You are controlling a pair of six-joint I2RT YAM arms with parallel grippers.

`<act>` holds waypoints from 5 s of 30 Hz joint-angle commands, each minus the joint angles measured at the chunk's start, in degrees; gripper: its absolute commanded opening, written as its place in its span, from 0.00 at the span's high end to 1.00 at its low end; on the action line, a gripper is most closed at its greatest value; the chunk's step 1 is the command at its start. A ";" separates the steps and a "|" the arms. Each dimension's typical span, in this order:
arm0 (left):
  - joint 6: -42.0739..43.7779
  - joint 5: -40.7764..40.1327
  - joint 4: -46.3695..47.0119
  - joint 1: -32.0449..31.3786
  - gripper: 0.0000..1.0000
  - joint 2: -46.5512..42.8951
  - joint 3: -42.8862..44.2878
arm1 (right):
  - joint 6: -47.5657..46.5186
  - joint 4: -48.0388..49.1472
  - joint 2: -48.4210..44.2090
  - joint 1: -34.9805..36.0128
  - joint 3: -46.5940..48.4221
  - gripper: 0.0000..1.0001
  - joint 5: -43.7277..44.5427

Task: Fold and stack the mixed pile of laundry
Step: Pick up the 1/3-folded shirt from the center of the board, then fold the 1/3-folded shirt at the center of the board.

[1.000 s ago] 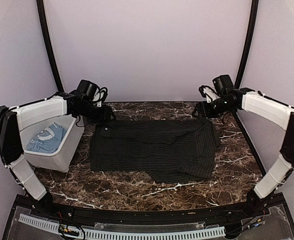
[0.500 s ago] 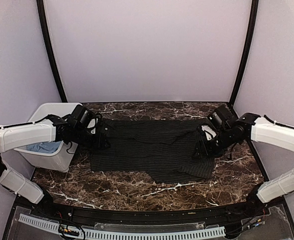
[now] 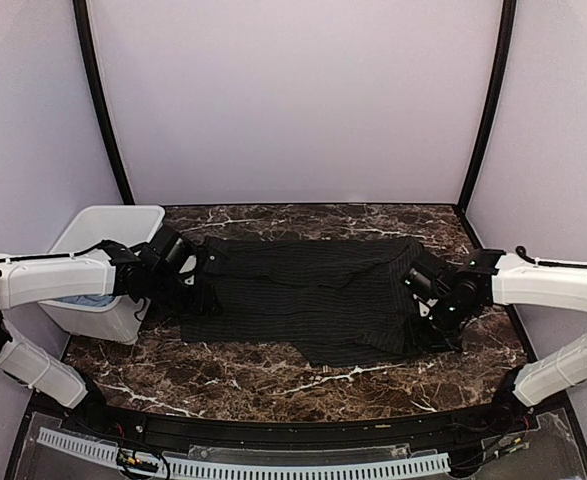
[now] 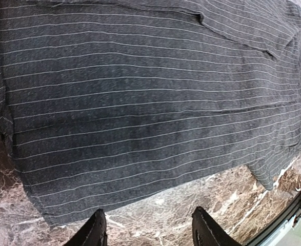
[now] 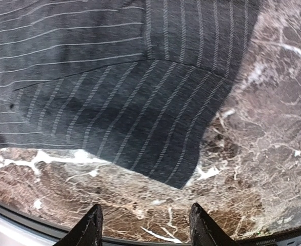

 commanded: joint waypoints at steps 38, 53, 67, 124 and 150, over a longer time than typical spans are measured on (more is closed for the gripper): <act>-6.08 -10.80 -8.30 -0.74 0.56 -2.84 -7.30 | 1.79 3.75 1.75 -0.05 -0.94 1.00 7.99; -7.14 -10.23 -3.32 -1.08 0.61 2.34 -8.75 | 1.92 2.32 -0.14 -0.14 -0.35 1.00 9.32; -9.65 -15.60 -7.23 -1.07 0.68 2.52 -7.53 | 2.31 1.86 -1.63 -0.25 -0.49 1.00 9.73; 4.33 -17.32 -10.64 7.87 1.00 9.04 14.45 | -18.47 9.19 8.17 -16.19 17.59 1.00 11.36; 9.21 -21.04 -7.18 10.52 0.99 27.59 27.50 | -26.75 17.75 33.32 -23.12 33.47 0.91 6.53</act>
